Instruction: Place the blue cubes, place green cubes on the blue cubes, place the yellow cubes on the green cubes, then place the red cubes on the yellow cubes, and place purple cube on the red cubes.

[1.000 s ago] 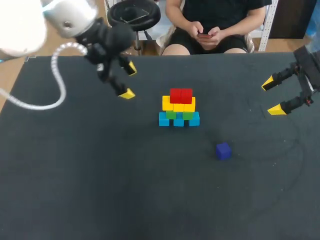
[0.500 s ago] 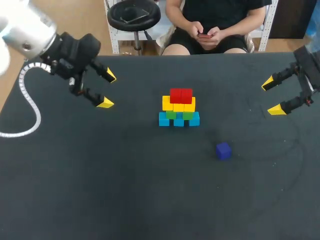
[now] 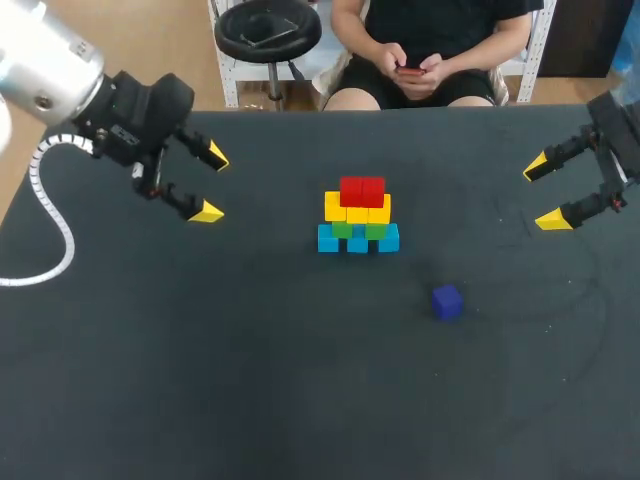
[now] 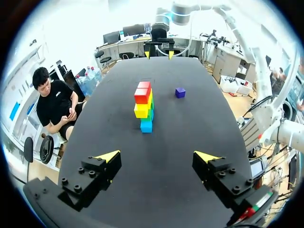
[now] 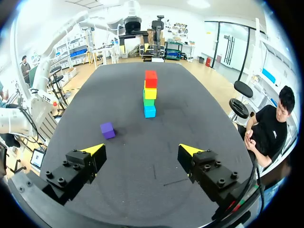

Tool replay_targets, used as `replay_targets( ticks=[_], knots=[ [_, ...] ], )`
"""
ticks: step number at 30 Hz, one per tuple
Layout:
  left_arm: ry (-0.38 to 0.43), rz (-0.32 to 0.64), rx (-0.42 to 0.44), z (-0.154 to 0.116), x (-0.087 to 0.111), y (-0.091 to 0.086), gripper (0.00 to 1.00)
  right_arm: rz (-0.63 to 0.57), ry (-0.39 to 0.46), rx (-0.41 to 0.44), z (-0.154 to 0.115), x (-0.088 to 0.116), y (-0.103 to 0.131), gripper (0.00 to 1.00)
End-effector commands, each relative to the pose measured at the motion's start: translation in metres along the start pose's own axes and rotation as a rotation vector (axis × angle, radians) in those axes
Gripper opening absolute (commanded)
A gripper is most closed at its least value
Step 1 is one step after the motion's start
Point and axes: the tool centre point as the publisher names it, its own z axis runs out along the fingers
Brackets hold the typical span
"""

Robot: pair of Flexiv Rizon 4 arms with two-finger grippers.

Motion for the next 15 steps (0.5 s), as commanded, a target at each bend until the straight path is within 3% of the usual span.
replay_targets(
  ticks=[1, 7, 15],
  knots=[
    [-0.001, 0.003, 0.003, 0.0, 0.001, 0.001, 1.0, -0.001, -0.003, -0.002, 0.0, 0.001, -0.001, 1.0],
    [-0.001, 0.003, 0.003, 0.0, 0.001, 0.001, 1.0, -0.184, 0.081, -0.138, 0.024, -0.028, 0.031, 1.0],
    [-0.001, 0.003, 0.003, 0.0, 0.001, 0.001, 1.0, -0.261, 0.181, -0.183, 0.043, -0.042, 0.062, 1.0]
  ],
)
